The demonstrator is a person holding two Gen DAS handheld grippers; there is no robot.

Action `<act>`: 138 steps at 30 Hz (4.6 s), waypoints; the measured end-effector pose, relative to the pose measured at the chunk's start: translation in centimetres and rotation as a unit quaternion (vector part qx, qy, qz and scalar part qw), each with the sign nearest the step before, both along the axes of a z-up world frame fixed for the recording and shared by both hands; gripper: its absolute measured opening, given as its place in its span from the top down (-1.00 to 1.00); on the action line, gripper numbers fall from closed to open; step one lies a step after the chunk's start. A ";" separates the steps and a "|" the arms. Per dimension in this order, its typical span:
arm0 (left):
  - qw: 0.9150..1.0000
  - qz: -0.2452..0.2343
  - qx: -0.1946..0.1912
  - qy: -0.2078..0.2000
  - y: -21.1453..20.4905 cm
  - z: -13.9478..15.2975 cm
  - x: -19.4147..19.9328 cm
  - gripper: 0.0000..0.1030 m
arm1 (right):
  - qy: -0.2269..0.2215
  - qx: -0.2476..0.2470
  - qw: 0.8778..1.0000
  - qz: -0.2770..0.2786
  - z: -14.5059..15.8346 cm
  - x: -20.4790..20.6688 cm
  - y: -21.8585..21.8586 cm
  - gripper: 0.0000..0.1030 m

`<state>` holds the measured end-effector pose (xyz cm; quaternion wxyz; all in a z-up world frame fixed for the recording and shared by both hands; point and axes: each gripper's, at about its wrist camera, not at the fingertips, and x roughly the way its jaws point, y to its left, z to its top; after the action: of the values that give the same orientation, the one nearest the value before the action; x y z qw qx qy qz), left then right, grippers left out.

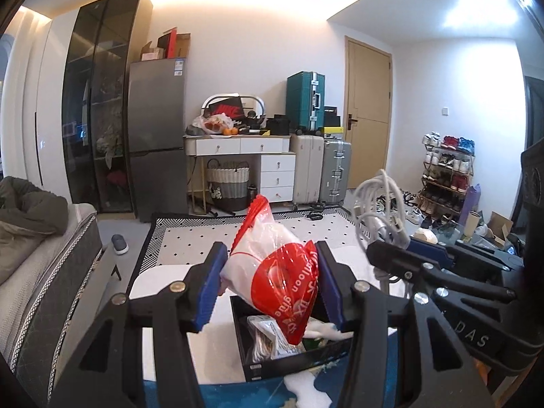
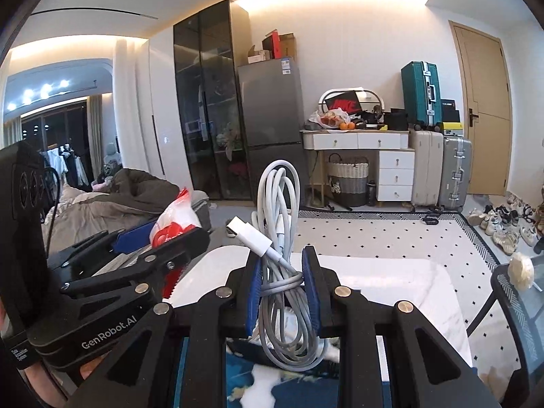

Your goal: Organize soft objects

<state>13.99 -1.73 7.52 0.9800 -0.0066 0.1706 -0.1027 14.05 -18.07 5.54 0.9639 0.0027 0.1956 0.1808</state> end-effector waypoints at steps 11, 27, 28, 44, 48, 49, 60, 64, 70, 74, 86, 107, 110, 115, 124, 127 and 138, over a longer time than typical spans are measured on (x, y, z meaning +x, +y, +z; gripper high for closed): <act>1.000 0.017 0.012 0.008 0.0 -1.2 2.9 0.01 | 0.002 -0.026 0.999 -0.026 -0.4 5.5 0.6 0.55; 0.980 0.004 0.019 0.200 -1.7 -6.3 10.5 0.01 | 0.216 -0.051 0.974 -0.037 -6.1 15.7 1.1 0.55; 0.979 0.002 0.021 0.205 -2.0 -6.5 10.7 0.01 | 0.228 -0.055 0.971 -0.037 -6.7 16.0 1.1 0.55; 0.938 -0.051 0.022 0.342 -4.7 -11.9 13.1 0.00 | 0.352 -0.013 0.936 -0.019 -13.4 18.5 -1.1 0.58; 0.942 -0.048 0.046 0.329 -5.1 -11.9 12.8 0.00 | 0.355 -0.005 0.935 -0.015 -13.6 18.3 -1.6 0.58; 0.942 -0.048 0.049 0.327 -5.1 -11.9 12.7 -0.01 | 0.353 -0.008 0.935 -0.014 -13.4 18.3 -1.7 0.58; 0.950 -0.066 0.044 0.301 -3.1 -9.5 11.1 -0.31 | 0.334 0.003 0.943 0.005 -10.7 15.8 -1.6 0.51; 0.950 -0.110 0.051 0.289 -2.3 -7.8 7.9 -0.61 | 0.327 -0.007 0.944 0.031 -9.3 13.3 -2.3 0.50; 0.924 -0.222 0.113 0.291 -4.0 -8.6 0.5 -0.74 | 0.347 -0.065 0.932 0.078 -10.9 8.0 -1.5 0.48; 0.896 -0.266 0.175 0.310 -6.5 -12.2 -3.1 -0.74 | 0.384 -0.085 0.916 0.083 -14.2 6.2 -0.8 0.48; 0.857 -0.333 0.178 0.351 -9.2 -15.9 -4.9 0.11 | 0.389 -0.100 0.913 0.074 -16.3 6.9 1.3 0.29; 0.895 -0.162 0.152 0.387 -1.4 -14.3 -1.2 -0.37 | 0.394 -0.053 0.916 0.047 -18.6 10.7 6.4 -0.31; 0.895 -0.158 0.164 0.383 -2.9 -15.2 -1.7 -0.50 | 0.390 -0.082 0.916 0.044 -19.3 10.7 7.4 -0.29; 0.898 -0.152 0.153 0.384 -3.3 -15.2 -1.9 -0.48 | 0.369 -0.160 0.914 0.045 -19.3 9.0 6.8 0.23; 0.881 -0.195 0.173 0.394 -6.6 -15.4 -0.9 -0.55 | 0.398 -0.154 0.902 0.066 -18.8 6.7 1.6 0.23; 0.878 -0.204 0.197 0.385 -8.3 -15.6 -0.7 -0.42 | 0.390 -0.155 0.904 0.075 -18.3 6.4 1.3 0.15; 0.904 -0.132 0.147 0.379 -8.2 -15.0 3.1 -0.25 | 0.380 -0.152 0.907 0.097 -19.6 4.7 0.6 -0.01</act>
<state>17.05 -9.93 -7.52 0.8087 0.1214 0.5418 -0.1942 18.77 -17.45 -14.10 0.7832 -0.0940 0.5712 0.2267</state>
